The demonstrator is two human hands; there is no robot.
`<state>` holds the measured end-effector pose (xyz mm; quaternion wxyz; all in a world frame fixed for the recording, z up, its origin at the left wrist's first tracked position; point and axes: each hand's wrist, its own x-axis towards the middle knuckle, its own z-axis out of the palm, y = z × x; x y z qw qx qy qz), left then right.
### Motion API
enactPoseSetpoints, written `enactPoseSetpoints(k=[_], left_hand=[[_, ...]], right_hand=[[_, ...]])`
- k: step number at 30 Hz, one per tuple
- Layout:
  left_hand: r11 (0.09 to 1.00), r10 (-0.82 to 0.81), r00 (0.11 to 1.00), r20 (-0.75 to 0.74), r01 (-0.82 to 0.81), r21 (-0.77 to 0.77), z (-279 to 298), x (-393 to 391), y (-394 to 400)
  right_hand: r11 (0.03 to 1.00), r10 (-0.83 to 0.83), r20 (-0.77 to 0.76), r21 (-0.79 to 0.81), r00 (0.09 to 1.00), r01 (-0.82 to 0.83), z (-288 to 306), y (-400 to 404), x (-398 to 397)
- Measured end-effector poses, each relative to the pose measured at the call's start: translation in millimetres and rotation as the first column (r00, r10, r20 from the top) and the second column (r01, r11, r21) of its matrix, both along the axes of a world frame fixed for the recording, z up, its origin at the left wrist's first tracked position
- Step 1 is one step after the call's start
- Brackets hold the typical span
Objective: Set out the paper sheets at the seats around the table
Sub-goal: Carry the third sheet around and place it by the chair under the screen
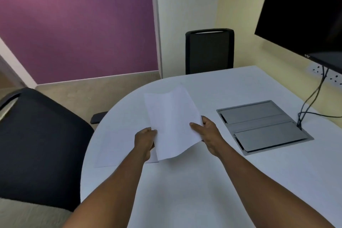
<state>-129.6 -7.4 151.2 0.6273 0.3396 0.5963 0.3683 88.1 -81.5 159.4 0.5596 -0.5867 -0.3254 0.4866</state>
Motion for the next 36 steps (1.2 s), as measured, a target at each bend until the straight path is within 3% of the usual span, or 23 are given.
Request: enactPoseSetpoints(k=[15, 24, 36], left_hand=[[0.961, 0.087, 0.996, 0.014, -0.088, 0.262, 94.2, -191.1, -2.5], [0.909, -0.002, 1.0, -0.028, 0.014, 0.416, 142.9, -329.3, -19.8], [0.876, -0.001, 0.999, -0.042, 0.021, 0.482, 174.2, -444.8, -2.7]], right_hand=[[0.991, 0.092, 0.175, 0.083, 0.98, -0.108, 72.1, 13.4, -158.7], [0.994, 0.06, 0.137, 0.083, 0.989, -0.072, 113.3, 13.0, -284.7], [0.983, 0.089, 0.215, 0.138, 0.973, -0.121, 143.0, 52.3, -379.8]])
